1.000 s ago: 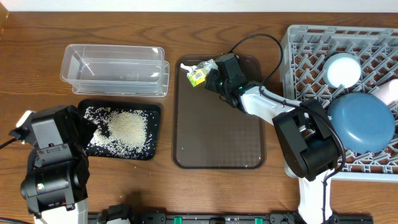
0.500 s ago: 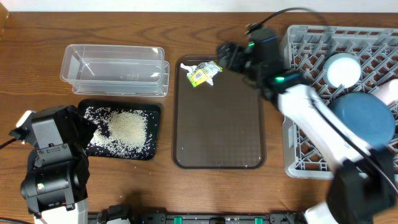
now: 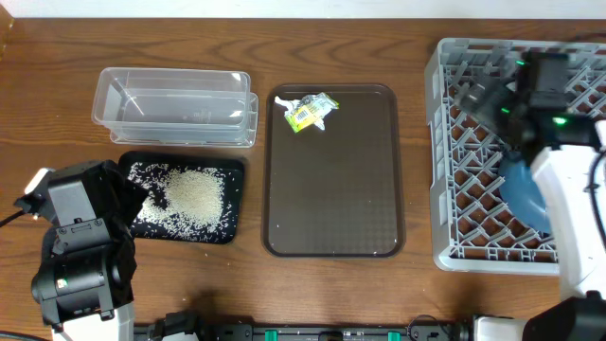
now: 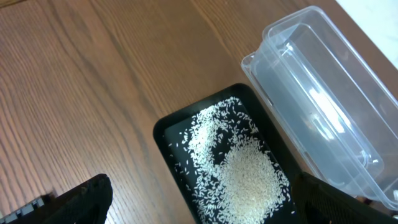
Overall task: Sort waste into correct bins and load items into the dishwasher rack
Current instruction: 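Withdraw the right gripper back over the dish rack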
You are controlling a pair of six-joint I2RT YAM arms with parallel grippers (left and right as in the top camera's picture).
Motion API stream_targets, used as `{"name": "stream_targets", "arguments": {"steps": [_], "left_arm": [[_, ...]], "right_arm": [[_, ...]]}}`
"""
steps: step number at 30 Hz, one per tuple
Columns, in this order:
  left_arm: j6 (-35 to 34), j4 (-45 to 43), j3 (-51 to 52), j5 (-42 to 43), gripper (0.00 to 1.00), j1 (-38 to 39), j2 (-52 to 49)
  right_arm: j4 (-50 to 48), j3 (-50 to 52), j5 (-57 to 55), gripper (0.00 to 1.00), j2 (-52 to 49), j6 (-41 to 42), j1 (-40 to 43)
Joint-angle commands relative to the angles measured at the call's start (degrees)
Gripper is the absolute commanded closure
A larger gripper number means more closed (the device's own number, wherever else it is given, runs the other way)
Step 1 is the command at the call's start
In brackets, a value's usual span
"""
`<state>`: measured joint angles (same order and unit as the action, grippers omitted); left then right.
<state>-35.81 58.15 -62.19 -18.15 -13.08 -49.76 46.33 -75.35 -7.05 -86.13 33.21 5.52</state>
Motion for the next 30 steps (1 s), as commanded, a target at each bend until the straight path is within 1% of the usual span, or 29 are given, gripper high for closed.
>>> {"name": "stream_targets", "arguments": {"steps": [1,4,6,14,16,17,20,21,22,25,26,28,30], "left_arm": [[-0.09,0.11,-0.72,-0.39,0.06,-0.24,0.02],[-0.09,0.11,-0.72,-0.39,0.06,-0.24,0.02],[-0.07,0.11,-0.72,-0.39,0.06,-0.24,0.02],[-0.09,0.11,-0.72,-0.39,0.06,-0.24,0.02],[-2.71,-0.66,-0.72,1.11,0.06,-0.24,0.02],[-5.95,-0.57,-0.72,6.21,0.06,-0.24,0.02],[-6.75,4.46,-0.72,26.43,0.06,-0.24,0.02],[-6.73,4.63,-0.72,31.15,0.06,-0.24,0.02],[-6.71,4.61,-0.72,34.58,0.06,-0.24,0.02],[-6.49,5.49,-0.72,41.33,0.06,-0.24,0.02],[-5.99,5.46,-0.72,44.98,0.06,-0.17,0.02],[-0.24,3.58,-0.72,54.95,0.06,0.83,0.02],[5.16,0.85,-0.72,61.51,0.06,3.04,0.02]], "right_arm": [[4.07,-0.37,-5.09,0.01,0.7,-1.16,3.37],[8.24,-0.37,-4.98,0.01,0.7,-1.16,5.33],[9.29,-0.35,-4.98,0.01,0.7,-1.16,5.95],[9.42,-0.35,-4.96,0.01,0.7,-1.16,6.1],[9.42,-0.35,-4.96,0.01,0.7,-1.16,6.1],[9.42,-0.35,-4.96,0.01,0.7,-1.16,6.1],[9.42,-0.35,-4.96,0.01,0.7,-1.16,6.1],[9.42,-0.35,-4.96,0.01,0.72,-1.16,6.1],[9.42,-0.35,-4.96,0.01,0.7,-1.16,6.1],[9.42,-0.35,-4.96,0.01,0.7,-1.16,6.1],[9.42,-0.35,-4.96,0.01,0.7,-1.16,6.1],[9.42,-0.35,-4.96,0.01,0.7,-1.16,6.1],[9.42,-0.35,-4.96,0.01,0.7,-1.16,6.1]]}}
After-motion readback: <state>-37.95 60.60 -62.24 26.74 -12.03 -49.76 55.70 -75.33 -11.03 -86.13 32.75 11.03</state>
